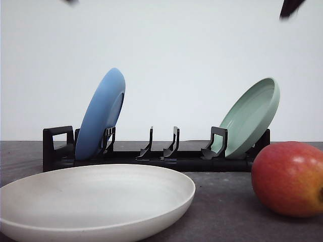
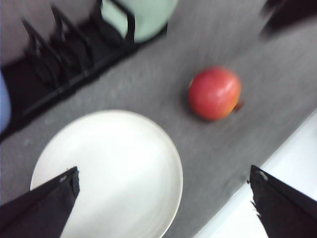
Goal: Place pomegranate in white plate
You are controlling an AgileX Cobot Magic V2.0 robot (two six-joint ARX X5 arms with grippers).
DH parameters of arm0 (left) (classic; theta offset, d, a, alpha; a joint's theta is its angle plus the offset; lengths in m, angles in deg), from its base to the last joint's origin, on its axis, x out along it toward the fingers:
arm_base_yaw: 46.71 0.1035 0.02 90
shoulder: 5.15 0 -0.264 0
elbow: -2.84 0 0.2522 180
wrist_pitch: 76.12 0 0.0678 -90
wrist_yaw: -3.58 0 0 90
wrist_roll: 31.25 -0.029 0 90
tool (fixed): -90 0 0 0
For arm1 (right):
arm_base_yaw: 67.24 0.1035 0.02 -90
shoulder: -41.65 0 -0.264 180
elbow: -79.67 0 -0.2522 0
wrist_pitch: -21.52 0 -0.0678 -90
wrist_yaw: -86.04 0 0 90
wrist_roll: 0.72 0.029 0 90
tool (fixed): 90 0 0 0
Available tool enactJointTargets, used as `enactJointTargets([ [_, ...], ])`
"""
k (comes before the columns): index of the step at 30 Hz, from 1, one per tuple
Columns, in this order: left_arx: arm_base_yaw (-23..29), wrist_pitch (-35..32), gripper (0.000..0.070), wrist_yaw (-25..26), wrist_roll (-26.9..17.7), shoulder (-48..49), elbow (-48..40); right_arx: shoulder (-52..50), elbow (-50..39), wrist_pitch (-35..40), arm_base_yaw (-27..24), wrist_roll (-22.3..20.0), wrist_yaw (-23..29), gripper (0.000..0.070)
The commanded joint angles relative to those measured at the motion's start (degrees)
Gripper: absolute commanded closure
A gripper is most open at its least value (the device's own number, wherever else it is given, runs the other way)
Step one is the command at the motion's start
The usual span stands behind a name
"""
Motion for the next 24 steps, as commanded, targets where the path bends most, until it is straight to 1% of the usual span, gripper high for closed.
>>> enactJointTargets([
  [1, -0.7, 0.0, 0.0028, -0.1, -0.6, 2.3, 1.2, 2.5, 0.9, 0.1, 1.2, -1.7, 2.3, 0.0067],
  [4, -0.7, 0.4, 0.0028, 0.0, -0.7, 7.7, 1.2, 7.1, 0.9, 0.2, 3.0, -2.0, 6.2, 0.0058],
  [5, -0.7, 0.7, 0.0028, 0.0, -0.7, 9.3, 1.2, 8.3, 0.9, 0.2, 3.4, -2.1, 6.7, 0.0046],
  [7, -0.7, 1.3, 0.0028, 0.1, -0.7, 12.5, 1.2, 11.2, 0.9, 0.3, 4.1, -2.4, 7.4, 0.0],
  [11, -0.7, 2.9, 0.0028, 0.3, -0.7, 17.6, 1.2, 16.7, 0.9, 1.6, 5.5, -2.5, 7.8, 0.0],
  [15, -0.7, 5.9, 0.0028, 0.3, -0.8, 21.2, 1.2, 22.0, 0.9, 3.9, 6.4, -2.5, 7.9, 0.0],
  [20, -0.7, 8.9, 0.0028, 0.3, -0.4, 23.8, 1.2, 27.9, 0.9, 6.1, 7.2, -2.5, 9.2, 0.0],
  [24, -0.7, 9.1, 0.0028, 0.3, -0.3, 24.3, 1.2, 32.2, 0.9, 7.1, 7.6, -2.5, 9.5, 0.0],
])
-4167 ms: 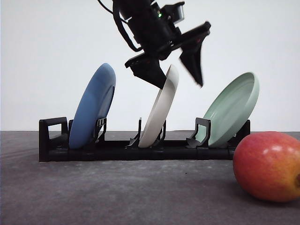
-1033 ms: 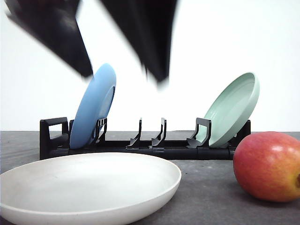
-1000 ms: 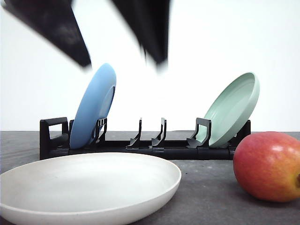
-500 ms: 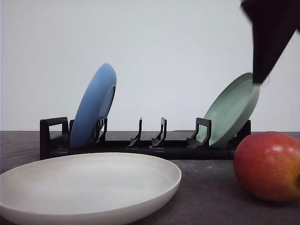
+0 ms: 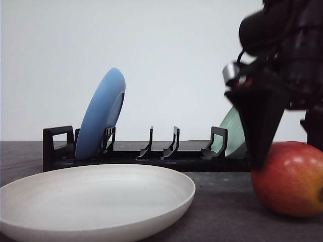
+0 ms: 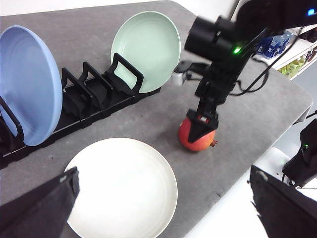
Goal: Place pomegranate in white plate
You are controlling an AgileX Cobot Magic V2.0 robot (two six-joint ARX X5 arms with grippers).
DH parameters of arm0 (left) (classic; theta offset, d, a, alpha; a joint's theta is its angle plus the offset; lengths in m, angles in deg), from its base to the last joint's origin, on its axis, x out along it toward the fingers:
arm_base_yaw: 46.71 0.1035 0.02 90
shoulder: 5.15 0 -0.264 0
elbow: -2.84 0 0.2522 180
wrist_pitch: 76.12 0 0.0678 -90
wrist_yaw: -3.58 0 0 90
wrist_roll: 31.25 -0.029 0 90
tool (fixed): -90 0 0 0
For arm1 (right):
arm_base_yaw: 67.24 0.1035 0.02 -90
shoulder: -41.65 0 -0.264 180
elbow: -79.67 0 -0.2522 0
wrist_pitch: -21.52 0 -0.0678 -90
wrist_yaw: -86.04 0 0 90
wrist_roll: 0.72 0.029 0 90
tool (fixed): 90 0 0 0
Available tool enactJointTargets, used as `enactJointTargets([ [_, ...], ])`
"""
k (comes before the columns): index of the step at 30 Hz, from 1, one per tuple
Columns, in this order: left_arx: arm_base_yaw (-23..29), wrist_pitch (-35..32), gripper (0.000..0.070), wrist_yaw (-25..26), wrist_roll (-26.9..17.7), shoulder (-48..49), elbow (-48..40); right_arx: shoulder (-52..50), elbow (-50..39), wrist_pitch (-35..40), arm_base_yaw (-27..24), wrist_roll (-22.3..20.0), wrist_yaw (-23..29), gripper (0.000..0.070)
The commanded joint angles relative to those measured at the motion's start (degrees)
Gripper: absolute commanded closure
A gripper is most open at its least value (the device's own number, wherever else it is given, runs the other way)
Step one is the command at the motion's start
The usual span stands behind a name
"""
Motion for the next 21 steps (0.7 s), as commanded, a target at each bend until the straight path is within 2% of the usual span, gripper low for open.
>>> enactJointTargets([
  [1, -0.7, -0.5, 0.0028, 0.1, -0.2, -0.3, 1.2, 2.2, 0.9, 0.3, 0.6, -0.6, 0.2, 0.0],
  [5, -0.7, -0.5, 0.0028, 0.1, -0.2, -0.4, 1.2, 4.8, 0.9, 0.0, 0.6, -0.6, 0.2, 0.0009],
  [9, -0.7, -0.5, 0.0028, 0.1, -0.2, -0.4, 1.2, 5.1, 1.0, -0.1, 0.6, -0.5, -0.3, 0.0287],
  [10, -0.7, -0.5, 0.0028, 0.1, -0.2, -0.4, 1.2, 5.1, 1.2, -0.6, 0.7, -0.3, -0.3, 0.0306],
  [14, -0.7, -0.5, 0.0028, 0.1, -0.2, -0.4, 1.2, 5.5, 6.0, -4.5, 1.9, 0.6, -0.2, 0.0304],
  [21, -0.7, -0.9, 0.0028, 0.1, -0.2, -0.4, 1.2, 12.3, 25.3, -14.0, 10.7, 1.0, 0.0, 0.0302],
])
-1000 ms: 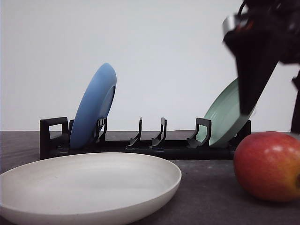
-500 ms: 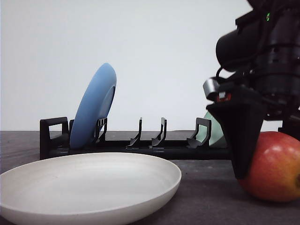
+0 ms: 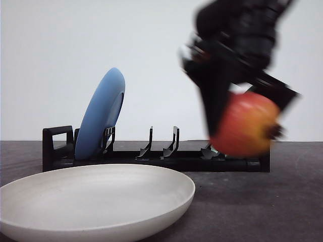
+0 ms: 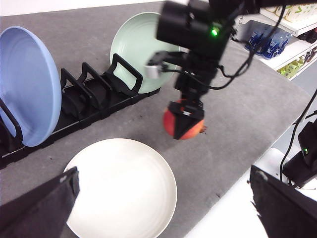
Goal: Place pomegranate in white plate
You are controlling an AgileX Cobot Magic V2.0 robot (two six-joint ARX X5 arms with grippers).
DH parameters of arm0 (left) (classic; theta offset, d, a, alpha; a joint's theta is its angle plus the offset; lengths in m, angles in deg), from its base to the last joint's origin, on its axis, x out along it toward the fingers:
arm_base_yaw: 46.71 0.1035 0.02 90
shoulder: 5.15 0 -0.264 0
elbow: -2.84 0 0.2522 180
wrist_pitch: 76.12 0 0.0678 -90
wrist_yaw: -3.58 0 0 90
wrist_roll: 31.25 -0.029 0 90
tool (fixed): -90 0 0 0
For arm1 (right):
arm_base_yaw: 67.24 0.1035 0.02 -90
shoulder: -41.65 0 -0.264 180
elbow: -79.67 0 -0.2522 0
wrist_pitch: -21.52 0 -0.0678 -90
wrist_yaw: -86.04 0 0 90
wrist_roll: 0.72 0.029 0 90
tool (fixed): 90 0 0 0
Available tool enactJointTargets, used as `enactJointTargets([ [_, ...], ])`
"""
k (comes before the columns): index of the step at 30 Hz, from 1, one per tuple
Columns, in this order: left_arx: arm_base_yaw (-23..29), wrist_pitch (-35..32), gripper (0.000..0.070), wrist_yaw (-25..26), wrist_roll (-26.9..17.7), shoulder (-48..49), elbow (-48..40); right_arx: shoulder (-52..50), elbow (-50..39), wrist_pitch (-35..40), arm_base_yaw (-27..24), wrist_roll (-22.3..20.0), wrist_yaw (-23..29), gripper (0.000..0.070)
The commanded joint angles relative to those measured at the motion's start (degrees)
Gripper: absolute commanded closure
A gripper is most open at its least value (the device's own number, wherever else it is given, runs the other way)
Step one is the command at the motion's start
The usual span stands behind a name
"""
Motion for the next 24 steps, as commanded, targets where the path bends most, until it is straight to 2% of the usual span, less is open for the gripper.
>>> enactJointTargets([
  [1, -0.7, -0.7, 0.0028, 0.1, -0.2, -0.4, 1.2, 3.3, 5.4, -0.4, 2.9, 0.6, -0.1, 0.0302],
  [8, -0.7, -0.6, 0.0028, -0.1, -0.7, -0.4, 1.2, 12.7, 17.2, 1.8, 11.8, 3.1, 0.0, 0.0302],
  [15, -0.7, -0.6, 0.0028, -0.4, -0.3, -0.4, 1.2, 18.0, 17.8, 5.9, 17.4, 4.4, 0.6, 0.0302],
  [20, -0.7, -0.6, 0.0028, -0.4, -0.2, -0.3, 1.2, 19.8, 17.8, 6.2, 19.5, 4.4, 5.7, 0.0302],
  [23, -0.7, -0.5, 0.0028, -0.3, 0.0, -0.4, 1.2, 20.2, 17.8, 6.1, 20.3, 4.4, 6.0, 0.0294],
  [24, -0.7, -0.6, 0.0028, -0.3, 0.0, -0.4, 1.2, 20.2, 17.8, 6.0, 20.3, 4.4, 5.7, 0.0272],
])
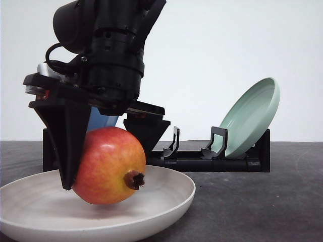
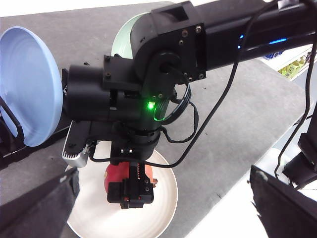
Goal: Place pomegranate in white plate
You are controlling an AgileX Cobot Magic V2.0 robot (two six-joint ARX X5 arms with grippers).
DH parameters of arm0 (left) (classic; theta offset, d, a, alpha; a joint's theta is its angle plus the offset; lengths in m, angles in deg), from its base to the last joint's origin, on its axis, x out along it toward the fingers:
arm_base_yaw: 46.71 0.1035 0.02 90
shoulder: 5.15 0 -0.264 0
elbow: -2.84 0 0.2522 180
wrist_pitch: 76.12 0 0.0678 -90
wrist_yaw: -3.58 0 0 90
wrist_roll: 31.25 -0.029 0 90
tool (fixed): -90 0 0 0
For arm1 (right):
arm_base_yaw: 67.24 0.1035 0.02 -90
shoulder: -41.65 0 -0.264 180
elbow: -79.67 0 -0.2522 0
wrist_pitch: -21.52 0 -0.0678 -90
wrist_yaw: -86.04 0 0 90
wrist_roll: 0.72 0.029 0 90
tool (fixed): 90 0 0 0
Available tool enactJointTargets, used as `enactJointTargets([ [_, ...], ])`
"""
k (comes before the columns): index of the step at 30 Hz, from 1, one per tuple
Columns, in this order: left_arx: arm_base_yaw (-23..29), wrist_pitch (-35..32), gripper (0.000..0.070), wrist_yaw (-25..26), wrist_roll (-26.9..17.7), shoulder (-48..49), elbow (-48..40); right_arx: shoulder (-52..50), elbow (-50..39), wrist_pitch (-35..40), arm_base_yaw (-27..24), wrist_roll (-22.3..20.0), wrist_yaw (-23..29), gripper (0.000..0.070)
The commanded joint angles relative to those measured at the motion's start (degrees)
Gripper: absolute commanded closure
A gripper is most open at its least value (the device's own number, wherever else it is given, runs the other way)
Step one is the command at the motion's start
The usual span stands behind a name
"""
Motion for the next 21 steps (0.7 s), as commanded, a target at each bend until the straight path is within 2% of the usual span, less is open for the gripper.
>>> enactJointTargets([
  [1, -0.7, -0.6, 0.0028, -0.2, 0.0, -0.4, 1.2, 1.1, 1.4, -0.1, 0.7, 0.7, -0.1, 0.0254],
  [5, -0.7, -0.6, 0.0028, -0.2, 0.2, -0.4, 1.2, 1.1, 1.4, -1.0, 0.7, 0.7, -0.1, 0.0126],
  [8, -0.7, -0.6, 0.0028, -0.1, 0.3, -0.4, 1.2, 1.1, 1.4, -1.1, 0.7, 0.7, -0.1, 0.0061],
  [16, -0.7, -0.2, 0.0028, -0.1, 0.3, -0.3, 1.2, 0.8, 1.8, -0.9, 0.8, -0.3, 0.1, 0.0056],
  [21, -0.7, 0.8, 0.0028, -0.1, 0.3, -0.3, 1.2, -1.7, 5.6, -3.6, -1.1, -2.0, 0.3, 0.0056],
])
